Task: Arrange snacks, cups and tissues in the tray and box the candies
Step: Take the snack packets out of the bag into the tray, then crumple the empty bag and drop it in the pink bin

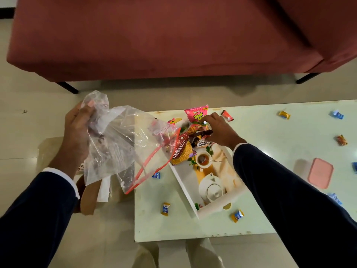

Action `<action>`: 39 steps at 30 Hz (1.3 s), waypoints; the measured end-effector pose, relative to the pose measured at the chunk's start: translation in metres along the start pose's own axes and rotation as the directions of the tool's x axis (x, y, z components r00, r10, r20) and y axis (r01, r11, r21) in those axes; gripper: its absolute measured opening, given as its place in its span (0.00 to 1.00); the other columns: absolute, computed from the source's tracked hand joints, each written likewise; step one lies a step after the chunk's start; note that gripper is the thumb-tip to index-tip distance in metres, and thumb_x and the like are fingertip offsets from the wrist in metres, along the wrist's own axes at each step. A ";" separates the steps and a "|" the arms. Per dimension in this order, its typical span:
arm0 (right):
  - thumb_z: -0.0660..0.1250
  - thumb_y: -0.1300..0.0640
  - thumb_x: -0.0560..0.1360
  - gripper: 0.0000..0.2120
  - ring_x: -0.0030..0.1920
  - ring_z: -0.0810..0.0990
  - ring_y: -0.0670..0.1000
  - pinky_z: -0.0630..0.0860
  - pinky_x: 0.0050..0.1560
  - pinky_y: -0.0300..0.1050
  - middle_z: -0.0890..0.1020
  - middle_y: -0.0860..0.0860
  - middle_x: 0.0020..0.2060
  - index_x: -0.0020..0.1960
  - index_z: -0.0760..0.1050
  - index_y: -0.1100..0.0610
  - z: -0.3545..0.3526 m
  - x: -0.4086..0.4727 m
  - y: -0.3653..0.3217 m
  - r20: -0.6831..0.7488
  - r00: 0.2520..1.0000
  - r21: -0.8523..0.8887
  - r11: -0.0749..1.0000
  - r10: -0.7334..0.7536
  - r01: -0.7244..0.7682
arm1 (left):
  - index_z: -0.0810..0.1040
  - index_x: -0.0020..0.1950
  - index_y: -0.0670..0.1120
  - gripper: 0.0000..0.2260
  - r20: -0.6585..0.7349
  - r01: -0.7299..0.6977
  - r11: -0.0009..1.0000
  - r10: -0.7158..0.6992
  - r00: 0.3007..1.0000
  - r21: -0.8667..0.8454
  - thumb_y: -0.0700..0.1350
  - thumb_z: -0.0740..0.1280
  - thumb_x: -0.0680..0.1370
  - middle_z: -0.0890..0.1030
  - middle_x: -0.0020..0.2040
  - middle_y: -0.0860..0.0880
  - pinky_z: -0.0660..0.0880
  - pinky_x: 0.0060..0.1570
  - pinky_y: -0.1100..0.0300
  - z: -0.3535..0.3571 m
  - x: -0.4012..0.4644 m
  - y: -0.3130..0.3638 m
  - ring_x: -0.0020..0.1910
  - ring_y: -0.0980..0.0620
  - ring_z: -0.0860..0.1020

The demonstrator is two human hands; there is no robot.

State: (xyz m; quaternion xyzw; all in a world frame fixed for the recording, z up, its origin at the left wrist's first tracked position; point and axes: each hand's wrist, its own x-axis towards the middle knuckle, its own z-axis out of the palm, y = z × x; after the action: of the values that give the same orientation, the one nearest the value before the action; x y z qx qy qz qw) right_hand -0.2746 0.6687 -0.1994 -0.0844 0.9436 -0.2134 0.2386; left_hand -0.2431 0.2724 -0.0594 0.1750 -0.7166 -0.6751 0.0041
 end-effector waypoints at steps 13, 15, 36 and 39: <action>0.57 0.25 0.73 0.28 0.56 0.82 0.43 0.73 0.57 0.46 0.84 0.40 0.53 0.60 0.79 0.42 -0.037 -0.152 -0.093 0.122 0.961 0.944 0.270 0.248 -0.189 | 0.79 0.66 0.39 0.21 0.007 0.343 0.864 -0.367 0.930 -0.368 0.55 0.65 0.83 0.82 0.47 0.43 0.80 0.36 0.54 0.055 -0.051 0.057 0.39 0.46 0.82; 0.62 0.29 0.74 0.29 0.53 0.84 0.50 0.78 0.55 0.50 0.85 0.50 0.52 0.63 0.78 0.49 -0.047 -0.169 -0.102 0.237 0.962 0.954 0.153 0.133 -0.256 | 0.79 0.65 0.41 0.20 0.053 0.373 0.838 -0.385 0.921 -0.397 0.55 0.66 0.82 0.80 0.47 0.44 0.78 0.39 0.51 0.066 -0.066 0.066 0.39 0.48 0.80; 0.69 0.20 0.53 0.68 0.81 0.37 0.50 0.35 0.76 0.62 0.41 0.41 0.81 0.80 0.35 0.41 -0.113 -0.382 -0.135 -0.312 0.948 0.149 0.983 -0.058 0.109 | 0.78 0.61 0.36 0.14 0.518 0.602 0.755 -0.417 0.747 -0.260 0.45 0.63 0.81 0.84 0.54 0.37 0.84 0.39 0.44 0.136 -0.275 0.158 0.50 0.37 0.84; 0.77 0.33 0.61 0.58 0.76 0.63 0.52 0.57 0.76 0.58 0.65 0.45 0.76 0.80 0.46 0.42 -0.106 -0.406 -0.143 -0.272 0.960 0.476 0.877 0.073 0.068 | 0.88 0.53 0.40 0.14 0.621 0.624 0.746 -0.380 0.685 -0.232 0.47 0.66 0.78 0.86 0.54 0.39 0.84 0.47 0.44 0.144 -0.308 0.163 0.51 0.40 0.86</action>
State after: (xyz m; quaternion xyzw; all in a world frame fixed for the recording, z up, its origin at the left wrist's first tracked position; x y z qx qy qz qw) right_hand 0.0362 0.6849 0.1163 0.0098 0.8853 -0.4504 0.1155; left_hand -0.0292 0.4952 0.1567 0.1681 -0.4436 -0.8084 -0.3486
